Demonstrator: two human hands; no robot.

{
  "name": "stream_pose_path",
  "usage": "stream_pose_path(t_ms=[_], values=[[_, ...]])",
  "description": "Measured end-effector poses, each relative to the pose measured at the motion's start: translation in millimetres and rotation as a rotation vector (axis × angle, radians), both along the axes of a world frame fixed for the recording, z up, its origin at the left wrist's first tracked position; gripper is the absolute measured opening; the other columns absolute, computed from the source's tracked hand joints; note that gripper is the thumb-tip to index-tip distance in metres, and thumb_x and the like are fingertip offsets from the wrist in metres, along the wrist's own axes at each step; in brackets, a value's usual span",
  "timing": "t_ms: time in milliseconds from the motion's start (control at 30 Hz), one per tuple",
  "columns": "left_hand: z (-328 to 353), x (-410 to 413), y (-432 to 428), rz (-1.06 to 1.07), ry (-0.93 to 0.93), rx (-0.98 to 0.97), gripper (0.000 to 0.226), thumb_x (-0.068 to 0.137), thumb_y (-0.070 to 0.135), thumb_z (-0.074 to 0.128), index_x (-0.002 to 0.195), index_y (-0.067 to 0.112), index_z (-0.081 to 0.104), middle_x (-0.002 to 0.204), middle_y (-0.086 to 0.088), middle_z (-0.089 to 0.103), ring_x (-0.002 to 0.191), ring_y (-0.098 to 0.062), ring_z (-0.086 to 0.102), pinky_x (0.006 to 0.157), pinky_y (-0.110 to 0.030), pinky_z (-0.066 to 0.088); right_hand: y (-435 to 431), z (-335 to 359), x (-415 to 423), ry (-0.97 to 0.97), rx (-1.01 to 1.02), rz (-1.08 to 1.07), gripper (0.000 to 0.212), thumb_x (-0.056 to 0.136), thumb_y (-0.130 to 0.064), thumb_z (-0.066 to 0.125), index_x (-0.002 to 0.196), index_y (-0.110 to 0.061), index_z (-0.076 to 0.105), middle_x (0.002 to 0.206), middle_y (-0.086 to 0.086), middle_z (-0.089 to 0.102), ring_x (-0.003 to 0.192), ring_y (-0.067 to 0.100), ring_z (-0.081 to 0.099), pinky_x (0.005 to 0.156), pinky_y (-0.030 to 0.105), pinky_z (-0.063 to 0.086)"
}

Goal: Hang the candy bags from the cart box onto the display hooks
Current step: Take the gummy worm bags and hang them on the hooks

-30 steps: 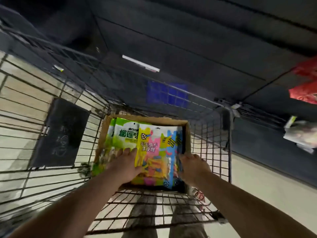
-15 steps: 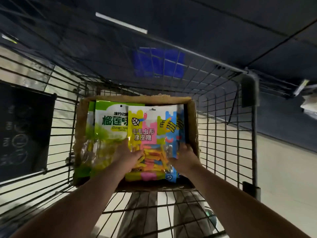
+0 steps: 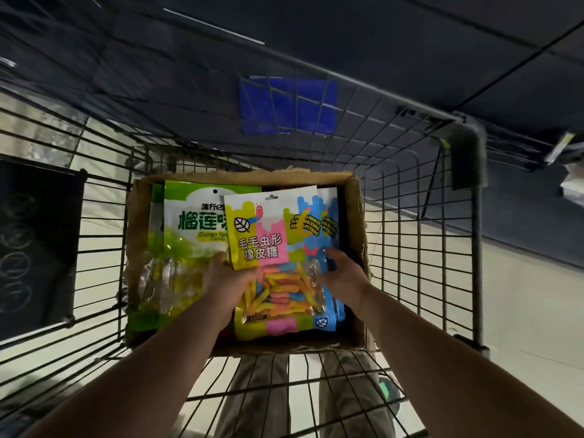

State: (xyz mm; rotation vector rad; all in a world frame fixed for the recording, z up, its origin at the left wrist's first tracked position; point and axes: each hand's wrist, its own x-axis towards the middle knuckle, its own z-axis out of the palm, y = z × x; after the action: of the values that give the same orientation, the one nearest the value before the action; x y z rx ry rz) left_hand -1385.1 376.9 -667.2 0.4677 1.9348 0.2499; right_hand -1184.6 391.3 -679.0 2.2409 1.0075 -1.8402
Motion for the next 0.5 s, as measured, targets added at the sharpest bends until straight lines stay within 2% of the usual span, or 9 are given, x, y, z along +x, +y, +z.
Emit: stream_pose_path(t_ms=[67, 133, 200, 300, 333, 400, 433, 467, 500], values=[[2.9, -2.8, -2.0, 0.029, -0.055, 0.002, 0.04, 0.062, 0.023, 0.08, 0.098, 0.01, 0.071, 0.098, -0.015, 0.072, 0.09, -0.032, 0.067, 0.084, -0.041, 0.054, -2.5, 1.4, 1.2, -0.005, 0.03, -0.007, 0.057, 0.087, -0.007, 0.058, 0.138, -0.028, 0.043, 0.086, -0.008, 0.055, 0.063, 0.006, 0.055, 0.039, 0.011, 0.041], [2.8, -9.0, -5.9, 0.054, -0.094, 0.0, 0.019, 0.067, 0.019, 0.081, 0.083, 0.017, 0.071, 0.088, -0.009, 0.071, 0.081, -0.027, 0.065, 0.072, -0.031, 0.051, -7.3, 4.1, 1.2, -0.005, 0.08, -0.026, 0.051, 0.087, -0.009, 0.056, 0.133, -0.028, 0.041, 0.092, -0.005, 0.058, 0.065, 0.006, 0.057, 0.04, 0.012, 0.041], [2.5, -16.5, -9.3, 0.076, -0.115, 0.003, 0.013, 0.077, 0.012, 0.077, 0.076, 0.022, 0.069, 0.084, -0.004, 0.067, 0.074, -0.02, 0.06, 0.065, -0.024, 0.041, -13.2, 7.9, 0.6, -0.013, 0.14, -0.106, 0.049, 0.086, -0.009, 0.059, 0.127, -0.027, 0.038, 0.104, 0.0, 0.06, 0.07, 0.007, 0.058, 0.045, 0.013, 0.045], [7.0, -25.5, -12.3, 0.138, -0.179, 0.034, 0.015, 0.081, 0.004, 0.071, 0.088, 0.017, 0.07, 0.097, -0.01, 0.07, 0.086, -0.025, 0.065, 0.072, -0.026, 0.045, -17.0, 16.8, -2.2, 0.047, 0.155, -0.264, 0.067, 0.081, -0.008, 0.068, 0.136, -0.023, 0.032, 0.11, 0.003, 0.062, 0.087, 0.017, 0.062, 0.07, 0.026, 0.051], [9.2, -28.1, -13.9, 0.164, -0.195, 0.053, 0.017, 0.083, 0.002, 0.068, 0.095, 0.014, 0.07, 0.103, -0.013, 0.07, 0.094, -0.029, 0.065, 0.079, -0.031, 0.048, -17.0, 18.6, -3.7, 0.083, 0.141, -0.296, 0.065, 0.08, -0.008, 0.071, 0.135, -0.021, 0.037, 0.108, 0.002, 0.064, 0.09, 0.018, 0.063, 0.075, 0.028, 0.051], [14.2, -34.7, -17.7, 0.195, -0.239, 0.093, 0.025, 0.085, 0.001, 0.065, 0.109, 0.007, 0.068, 0.114, -0.018, 0.069, 0.106, -0.037, 0.064, 0.097, -0.049, 0.047, -15.8, 21.3, -7.9, 0.16, 0.093, -0.319, 0.038, 0.081, -0.01, 0.072, 0.116, -0.018, 0.058, 0.105, 0.005, 0.07, 0.095, 0.022, 0.066, 0.084, 0.034, 0.053], [15.7, -38.3, -20.1, 0.189, -0.265, 0.104, 0.029, 0.084, 0.003, 0.066, 0.113, 0.006, 0.066, 0.115, -0.018, 0.069, 0.108, -0.038, 0.063, 0.1, -0.054, 0.045, -15.3, 24.3, -10.6, 0.189, 0.069, -0.317, 0.024, 0.083, -0.01, 0.071, 0.105, -0.018, 0.064, 0.105, 0.007, 0.071, 0.098, 0.025, 0.066, 0.089, 0.038, 0.053], [17.9, -41.6, -22.1, 0.172, -0.288, 0.115, 0.033, 0.082, 0.005, 0.068, 0.115, 0.008, 0.065, 0.113, -0.016, 0.07, 0.107, -0.038, 0.064, 0.099, -0.054, 0.045, -15.0, 26.5, -13.4, 0.204, 0.061, -0.314, 0.016, 0.084, -0.011, 0.07, 0.099, -0.018, 0.067, 0.102, 0.008, 0.072, 0.098, 0.026, 0.067, 0.089, 0.039, 0.054], [20.4, -44.9, -24.0, 0.161, -0.304, 0.13, 0.036, 0.08, 0.005, 0.07, 0.115, 0.009, 0.065, 0.109, -0.013, 0.072, 0.106, -0.036, 0.065, 0.095, -0.05, 0.049, -15.5, 28.3, -15.4, 0.204, 0.068, -0.307, 0.013, 0.085, -0.013, 0.069, 0.097, -0.017, 0.068, 0.095, 0.005, 0.072, 0.092, 0.023, 0.068, 0.083, 0.034, 0.055]])
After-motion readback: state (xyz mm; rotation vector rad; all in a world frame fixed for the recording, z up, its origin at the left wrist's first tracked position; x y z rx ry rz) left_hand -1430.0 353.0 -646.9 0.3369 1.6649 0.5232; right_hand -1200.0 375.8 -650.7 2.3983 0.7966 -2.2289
